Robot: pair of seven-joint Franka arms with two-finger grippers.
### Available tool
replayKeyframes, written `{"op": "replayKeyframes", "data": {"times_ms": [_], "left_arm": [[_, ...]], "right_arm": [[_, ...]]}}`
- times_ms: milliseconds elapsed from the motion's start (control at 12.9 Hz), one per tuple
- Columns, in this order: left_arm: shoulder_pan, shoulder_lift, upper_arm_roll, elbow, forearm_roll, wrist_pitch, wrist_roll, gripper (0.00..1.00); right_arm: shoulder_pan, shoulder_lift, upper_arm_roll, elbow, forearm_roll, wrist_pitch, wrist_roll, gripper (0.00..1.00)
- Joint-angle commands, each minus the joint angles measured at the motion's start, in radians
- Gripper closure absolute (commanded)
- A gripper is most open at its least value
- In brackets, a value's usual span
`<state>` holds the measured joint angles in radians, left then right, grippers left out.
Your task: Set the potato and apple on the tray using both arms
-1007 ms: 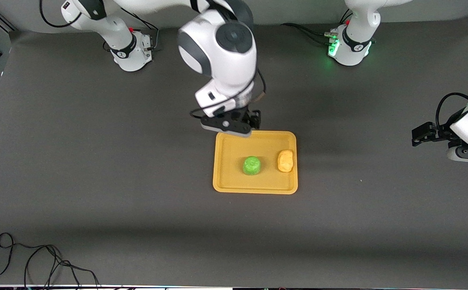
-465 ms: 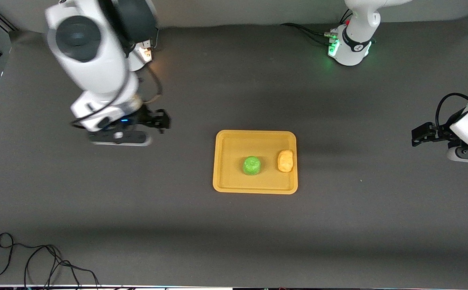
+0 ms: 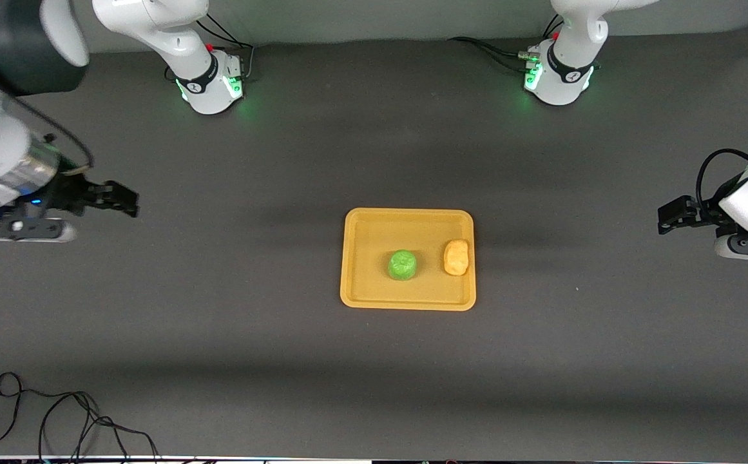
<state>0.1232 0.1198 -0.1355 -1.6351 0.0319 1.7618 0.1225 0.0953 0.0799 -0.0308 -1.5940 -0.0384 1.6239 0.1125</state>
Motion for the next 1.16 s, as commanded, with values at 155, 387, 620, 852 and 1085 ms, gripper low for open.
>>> {"op": "replayKeyframes", "data": {"times_ms": [155,387,620,852,1085], "left_arm": [[0.006,0.006,-0.006,0.021,-0.003,-0.018,0.006,0.00],[0.006,0.006,-0.006,0.021,-0.006,-0.016,0.006,0.00],[0.006,0.006,-0.006,0.021,-0.007,-0.016,0.008,0.00],[0.006,0.011,-0.006,0.021,-0.007,-0.015,0.008,0.00],[0.007,0.011,-0.006,0.023,-0.007,-0.010,0.008,0.00]], "right_arm": [[-0.120,-0.065,0.015,-0.101,0.020,0.079,-0.103,0.00],[-0.140,-0.072,0.028,-0.095,0.020,0.067,-0.106,0.00],[-0.134,-0.065,0.025,-0.040,0.020,-0.011,-0.106,0.00],[-0.131,-0.066,0.026,-0.038,0.021,-0.038,-0.100,0.00],[-0.131,-0.065,0.022,-0.038,0.078,-0.044,-0.091,0.00]]}}
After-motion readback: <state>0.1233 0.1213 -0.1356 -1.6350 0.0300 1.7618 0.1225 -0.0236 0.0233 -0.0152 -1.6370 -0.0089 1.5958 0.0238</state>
